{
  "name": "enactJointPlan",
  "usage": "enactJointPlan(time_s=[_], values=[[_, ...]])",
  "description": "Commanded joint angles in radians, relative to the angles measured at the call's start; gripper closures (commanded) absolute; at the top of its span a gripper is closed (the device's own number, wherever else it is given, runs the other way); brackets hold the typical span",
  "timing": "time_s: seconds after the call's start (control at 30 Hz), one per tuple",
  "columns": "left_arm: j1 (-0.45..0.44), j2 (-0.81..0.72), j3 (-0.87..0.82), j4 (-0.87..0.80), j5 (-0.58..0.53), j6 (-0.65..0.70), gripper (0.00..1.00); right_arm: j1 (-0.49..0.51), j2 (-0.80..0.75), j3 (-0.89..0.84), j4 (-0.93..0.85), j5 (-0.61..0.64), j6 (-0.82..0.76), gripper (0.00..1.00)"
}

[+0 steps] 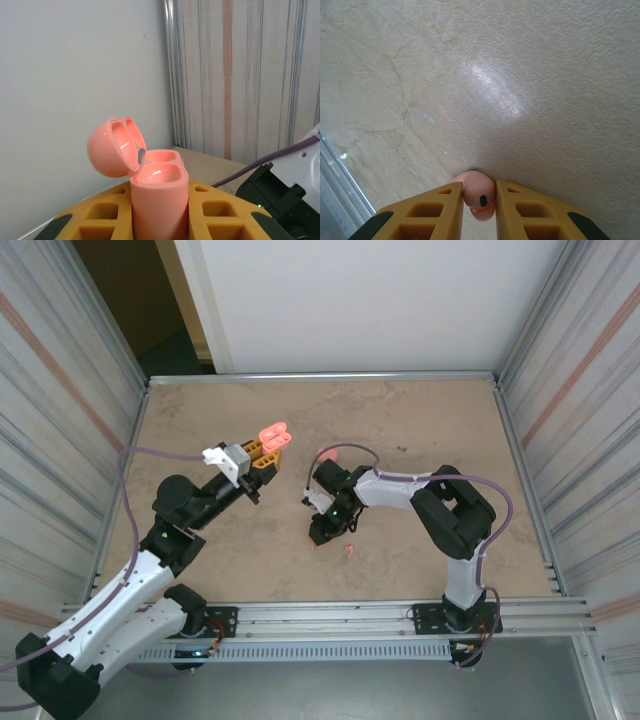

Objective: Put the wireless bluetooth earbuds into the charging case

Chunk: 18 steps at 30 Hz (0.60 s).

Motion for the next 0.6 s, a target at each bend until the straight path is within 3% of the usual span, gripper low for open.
enactJointPlan(time_s=[0.0, 0.57], values=[[0.008, -0.010, 0.005, 0.004, -0.019, 0.025, 1.00, 0.010, -0.002, 0.014, -0.016, 0.017, -0.020, 0.78], [0.008, 0.006, -0.023, -0.001, -0.039, 0.013, 1.00, -0.036, -0.209, -0.046, 0.047, 0.082, -0.057, 0.82]])
